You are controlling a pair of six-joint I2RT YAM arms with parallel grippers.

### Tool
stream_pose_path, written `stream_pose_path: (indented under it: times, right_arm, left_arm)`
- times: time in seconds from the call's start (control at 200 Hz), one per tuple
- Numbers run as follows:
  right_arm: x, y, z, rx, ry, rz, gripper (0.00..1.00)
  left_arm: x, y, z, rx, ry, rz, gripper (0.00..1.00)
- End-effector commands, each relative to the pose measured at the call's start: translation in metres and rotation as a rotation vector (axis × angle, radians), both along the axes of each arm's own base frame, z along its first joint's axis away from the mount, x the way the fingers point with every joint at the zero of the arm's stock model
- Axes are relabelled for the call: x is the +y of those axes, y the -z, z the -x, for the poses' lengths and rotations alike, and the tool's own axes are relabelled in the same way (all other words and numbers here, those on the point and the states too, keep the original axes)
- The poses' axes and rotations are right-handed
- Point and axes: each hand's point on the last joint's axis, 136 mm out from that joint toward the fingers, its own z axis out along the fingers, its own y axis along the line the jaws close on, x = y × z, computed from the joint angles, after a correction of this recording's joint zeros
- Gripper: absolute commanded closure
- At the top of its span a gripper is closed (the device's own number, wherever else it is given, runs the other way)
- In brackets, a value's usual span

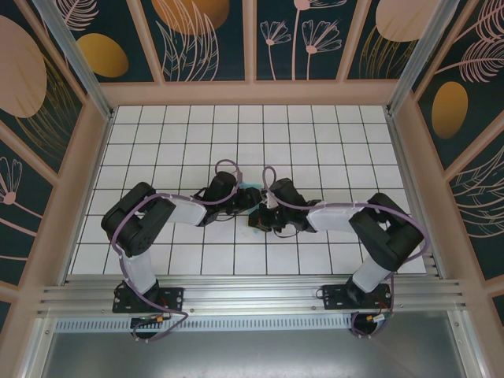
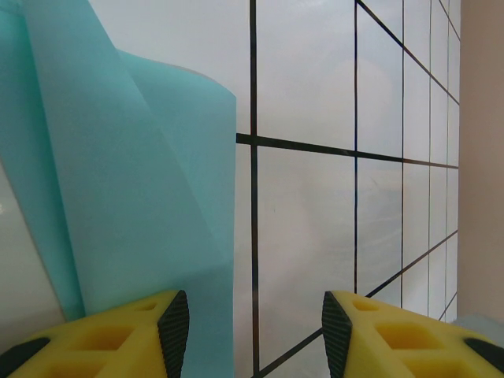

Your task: Fold a paper plane with a square sheet of paper (pick it up from the middle)

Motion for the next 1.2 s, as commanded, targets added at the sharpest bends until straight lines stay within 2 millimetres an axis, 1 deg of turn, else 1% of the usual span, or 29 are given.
stream_pose_path:
  times: [0.0,0.095,0.215,0.315,0.37,0.445,0.57,0.666,0.791,0.881,0.981,1.106,1.191]
  right_arm:
    - [-0.005,0.016,-0.004,0.021,0.033,0.04,0.94]
    - [-0.025,0.036,0.004,0.058,0.056,0.098,0.95]
    - [-0.042,0.052,0.02,0.117,0.054,0.125,0.95]
    - [-0.051,0.063,0.035,0.158,0.047,0.148,0.95]
    - [-0.058,0.067,0.038,0.164,0.057,0.173,0.95]
    - [-0.057,0.062,0.035,0.148,0.06,0.163,0.95]
    - [-0.047,0.04,0.022,0.099,0.063,0.129,0.95]
    - [-0.038,0.02,0.014,0.055,0.052,0.082,0.95]
    - [-0.025,-0.011,0.004,-0.019,0.049,0.002,0.95]
    - [-0.016,-0.026,-0.002,-0.053,0.043,-0.055,0.94]
    - [-0.009,-0.028,-0.008,-0.056,0.047,-0.077,0.94]
    - [-0.004,-0.022,-0.017,-0.06,0.075,-0.09,0.94]
    - [-0.004,-0.011,-0.023,-0.044,0.125,-0.085,0.94]
  left_arm:
    - [0.024,0.064,0.025,0.148,-0.006,-0.164,0.49]
    - [0.025,0.065,0.025,0.148,-0.007,-0.164,0.49]
    - [0.024,0.065,0.025,0.149,-0.003,-0.166,0.49]
    - [0.025,0.065,0.025,0.148,-0.005,-0.166,0.49]
    - [0.024,0.065,0.025,0.149,-0.004,-0.165,0.49]
    - [0.024,0.064,0.025,0.148,-0.004,-0.162,0.49]
    - [0.023,0.063,0.025,0.147,-0.002,-0.16,0.49]
    - [0.022,0.061,0.024,0.147,-0.004,-0.152,0.48]
    - [0.021,0.06,0.024,0.146,-0.003,-0.142,0.48]
    - [0.021,0.059,0.024,0.146,-0.003,-0.139,0.48]
    - [0.019,0.059,0.024,0.147,-0.001,-0.133,0.48]
    - [0.019,0.058,0.024,0.148,-0.006,-0.126,0.48]
    - [0.018,0.057,0.023,0.151,-0.008,-0.116,0.48]
